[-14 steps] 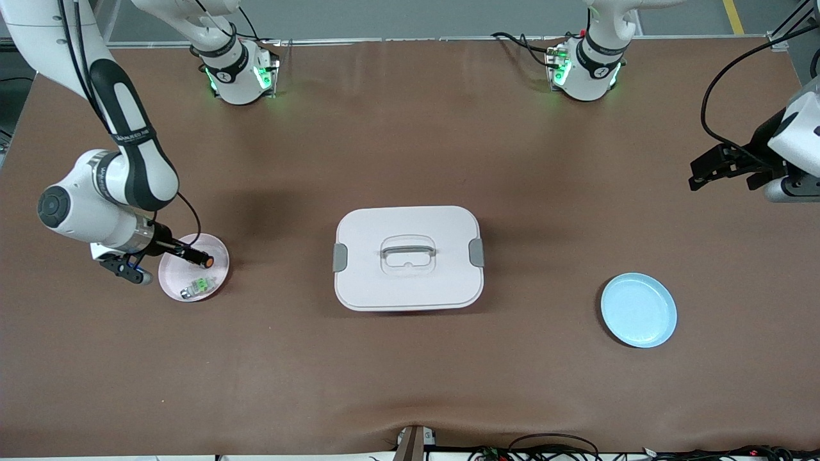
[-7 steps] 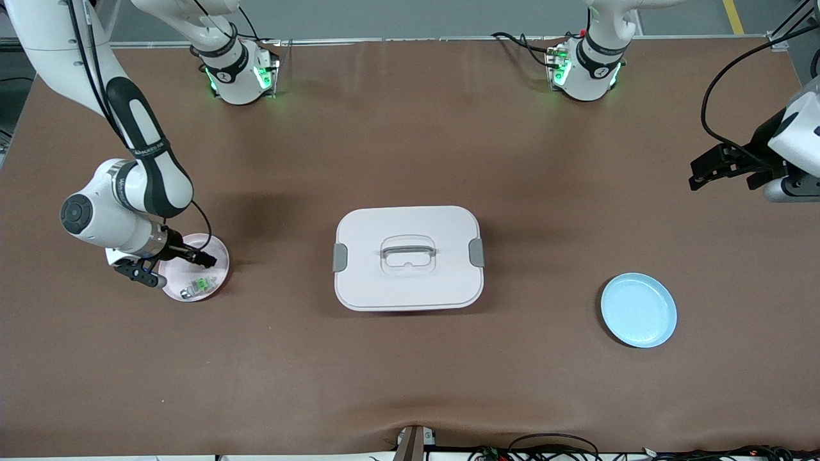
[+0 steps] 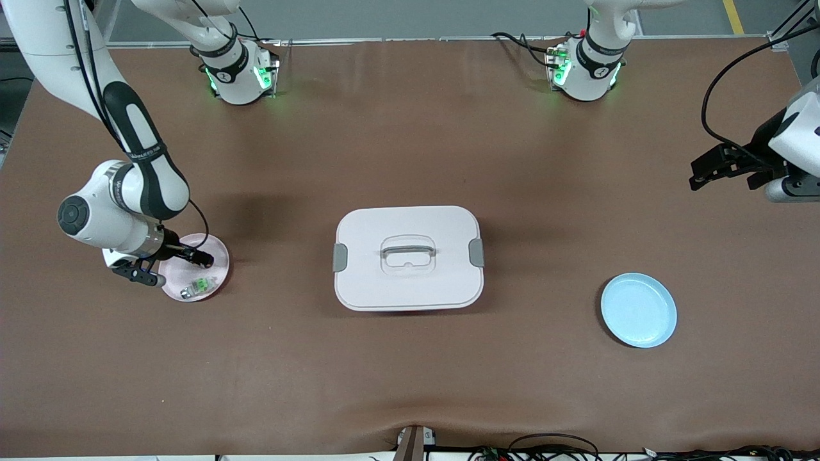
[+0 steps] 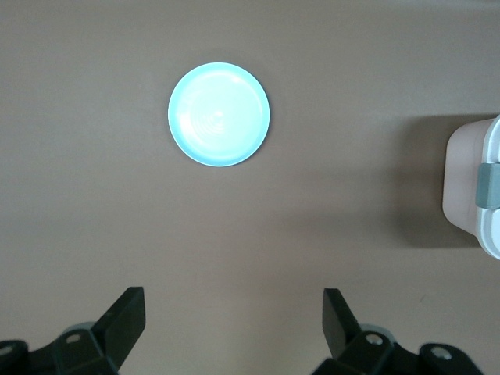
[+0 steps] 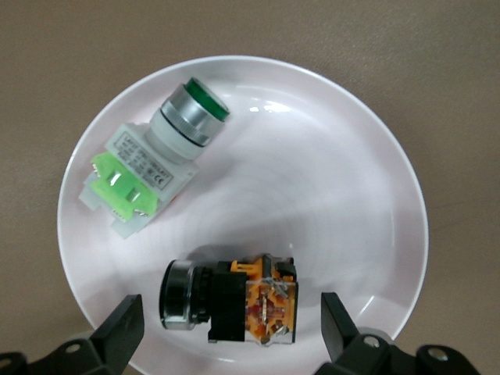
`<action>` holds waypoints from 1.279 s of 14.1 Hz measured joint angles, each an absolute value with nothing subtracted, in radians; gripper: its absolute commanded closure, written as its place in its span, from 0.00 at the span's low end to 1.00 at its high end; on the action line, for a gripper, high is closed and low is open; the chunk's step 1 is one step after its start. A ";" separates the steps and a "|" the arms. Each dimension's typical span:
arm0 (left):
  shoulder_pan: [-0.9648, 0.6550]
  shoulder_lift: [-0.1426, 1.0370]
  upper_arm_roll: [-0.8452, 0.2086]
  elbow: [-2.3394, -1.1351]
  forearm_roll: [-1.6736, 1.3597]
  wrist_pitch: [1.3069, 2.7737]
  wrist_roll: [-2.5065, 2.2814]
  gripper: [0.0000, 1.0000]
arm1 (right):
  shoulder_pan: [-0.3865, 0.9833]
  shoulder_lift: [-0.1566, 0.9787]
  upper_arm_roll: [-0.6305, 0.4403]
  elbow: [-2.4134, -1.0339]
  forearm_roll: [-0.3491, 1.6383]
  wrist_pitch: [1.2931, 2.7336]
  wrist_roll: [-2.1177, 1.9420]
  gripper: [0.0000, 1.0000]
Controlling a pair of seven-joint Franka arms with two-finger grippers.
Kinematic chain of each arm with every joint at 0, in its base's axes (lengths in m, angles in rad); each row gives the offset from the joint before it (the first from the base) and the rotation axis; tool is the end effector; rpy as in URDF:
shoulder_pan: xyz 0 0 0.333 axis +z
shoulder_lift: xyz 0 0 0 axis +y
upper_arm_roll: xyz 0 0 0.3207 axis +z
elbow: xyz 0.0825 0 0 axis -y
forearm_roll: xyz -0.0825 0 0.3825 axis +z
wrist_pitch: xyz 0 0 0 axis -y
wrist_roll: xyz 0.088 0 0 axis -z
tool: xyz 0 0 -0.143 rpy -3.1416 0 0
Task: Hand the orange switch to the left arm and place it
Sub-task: 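Lower the right gripper, close on the orange switch and lift it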
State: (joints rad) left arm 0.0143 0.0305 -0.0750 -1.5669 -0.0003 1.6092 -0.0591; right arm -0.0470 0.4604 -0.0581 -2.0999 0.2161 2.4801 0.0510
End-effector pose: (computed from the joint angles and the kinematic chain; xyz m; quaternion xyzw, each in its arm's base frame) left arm 0.5655 -0.0338 0.5814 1.0000 -0.0008 0.0059 0.0016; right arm 0.5693 -0.0571 0.1603 -0.9847 0.1624 0.0372 0.0509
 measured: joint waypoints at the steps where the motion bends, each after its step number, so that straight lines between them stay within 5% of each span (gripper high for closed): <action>1: 0.015 0.030 -0.075 -1.567 0.000 1.609 -0.059 0.00 | -0.049 0.466 -0.058 -2.100 0.216 2.486 0.050 0.00; 6: 0.015 0.031 -0.075 -1.567 0.000 1.609 -0.059 0.00 | -0.054 0.489 -0.058 -2.100 0.216 2.506 0.049 0.00; 10: 0.015 0.031 -0.075 -1.567 0.000 1.609 -0.059 0.00 | -0.054 0.489 -0.057 -2.099 0.216 2.496 0.048 1.00; 15: 0.015 0.031 -0.075 -1.567 0.000 1.609 -0.059 0.00 | -0.057 0.489 -0.057 -2.062 0.217 2.396 0.065 1.00; 18: 0.015 0.031 -0.075 -1.567 0.000 1.609 -0.059 0.00 | -0.063 0.488 -0.058 -1.957 0.218 2.205 0.141 1.00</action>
